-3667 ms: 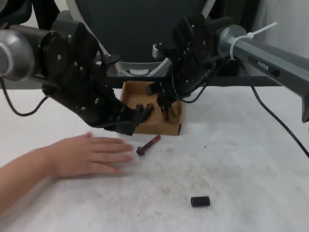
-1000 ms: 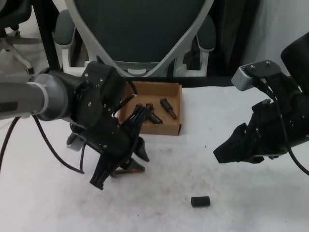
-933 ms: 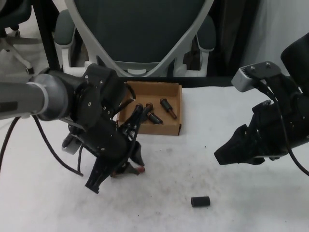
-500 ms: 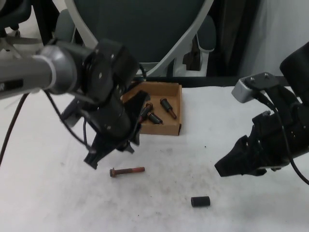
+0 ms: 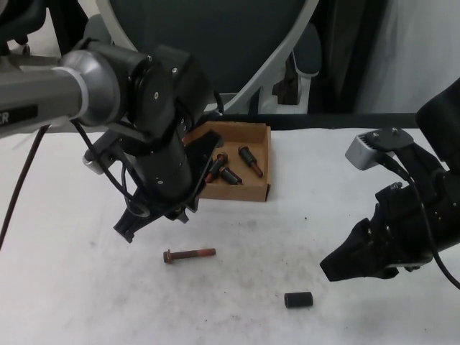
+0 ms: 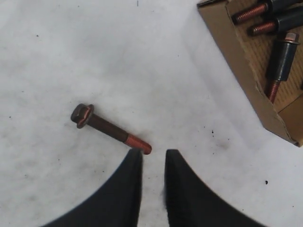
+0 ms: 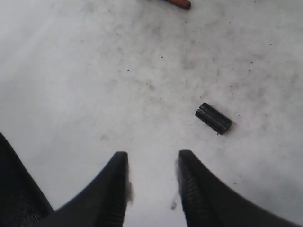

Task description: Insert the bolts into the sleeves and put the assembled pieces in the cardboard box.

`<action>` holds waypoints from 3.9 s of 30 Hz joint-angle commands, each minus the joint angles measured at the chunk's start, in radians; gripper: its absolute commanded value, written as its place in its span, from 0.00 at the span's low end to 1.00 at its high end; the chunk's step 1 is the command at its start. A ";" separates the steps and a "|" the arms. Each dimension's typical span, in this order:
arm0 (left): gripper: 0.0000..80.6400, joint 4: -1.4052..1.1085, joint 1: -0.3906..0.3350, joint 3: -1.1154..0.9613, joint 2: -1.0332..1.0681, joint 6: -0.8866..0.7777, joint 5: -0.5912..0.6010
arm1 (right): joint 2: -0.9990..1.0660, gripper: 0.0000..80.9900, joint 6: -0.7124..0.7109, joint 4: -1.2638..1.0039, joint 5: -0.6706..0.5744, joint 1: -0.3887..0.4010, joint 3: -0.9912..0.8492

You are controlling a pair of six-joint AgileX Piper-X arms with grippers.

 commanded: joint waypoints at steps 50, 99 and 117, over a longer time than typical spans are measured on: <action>0.47 0.013 0.034 -0.011 0.190 -0.218 0.039 | -0.012 0.42 -0.010 0.030 -0.078 0.001 0.002; 0.37 0.171 0.033 -0.011 0.230 0.197 0.164 | -0.012 0.42 -0.008 0.050 -0.104 0.001 0.002; 0.01 0.171 -0.005 -0.011 0.230 0.176 0.087 | -0.012 0.42 -0.002 0.062 -0.113 0.001 0.002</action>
